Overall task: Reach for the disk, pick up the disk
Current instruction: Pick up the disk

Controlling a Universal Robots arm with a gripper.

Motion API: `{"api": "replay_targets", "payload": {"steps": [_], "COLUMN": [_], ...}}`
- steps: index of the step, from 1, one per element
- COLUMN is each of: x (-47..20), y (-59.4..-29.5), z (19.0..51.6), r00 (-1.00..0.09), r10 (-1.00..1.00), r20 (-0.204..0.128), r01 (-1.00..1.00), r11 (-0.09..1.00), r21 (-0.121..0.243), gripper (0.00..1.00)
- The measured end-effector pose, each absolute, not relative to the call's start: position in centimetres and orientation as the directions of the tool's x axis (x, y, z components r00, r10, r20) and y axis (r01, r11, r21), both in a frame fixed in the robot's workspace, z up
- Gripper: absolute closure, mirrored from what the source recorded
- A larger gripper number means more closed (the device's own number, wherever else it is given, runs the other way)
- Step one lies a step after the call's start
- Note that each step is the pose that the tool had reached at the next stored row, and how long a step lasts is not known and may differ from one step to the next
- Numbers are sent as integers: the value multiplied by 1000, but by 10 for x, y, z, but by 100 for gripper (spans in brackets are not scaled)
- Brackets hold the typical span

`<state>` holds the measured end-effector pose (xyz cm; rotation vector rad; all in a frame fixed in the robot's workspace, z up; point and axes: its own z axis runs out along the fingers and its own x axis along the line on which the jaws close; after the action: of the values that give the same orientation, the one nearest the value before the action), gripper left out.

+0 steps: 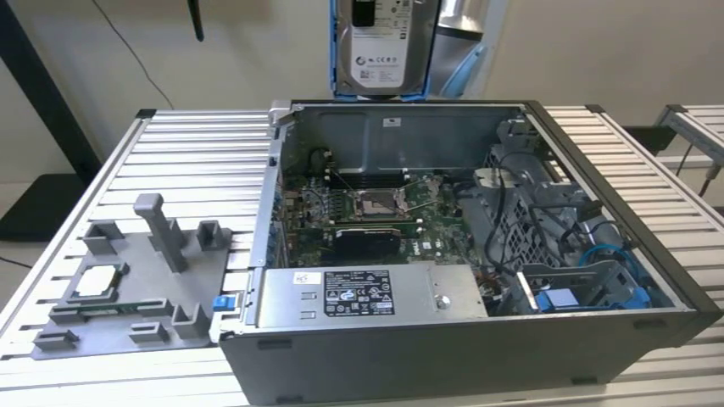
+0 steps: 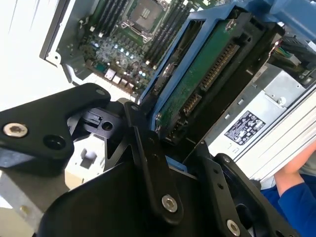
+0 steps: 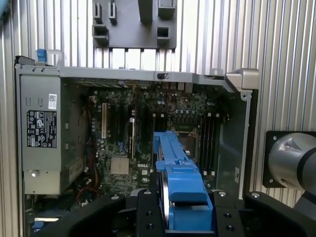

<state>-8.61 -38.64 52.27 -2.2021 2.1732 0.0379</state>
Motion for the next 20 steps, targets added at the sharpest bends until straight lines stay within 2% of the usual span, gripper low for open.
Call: {"api": "replay_targets", "payload": {"steps": [20], "x": [-80], "y": [-431], "z": [519], "r00": [10], "r10": [-999], "r20": [-51], "r01": [-1000], "r11": [-9], "r21": [-16], "gripper": [100]}}
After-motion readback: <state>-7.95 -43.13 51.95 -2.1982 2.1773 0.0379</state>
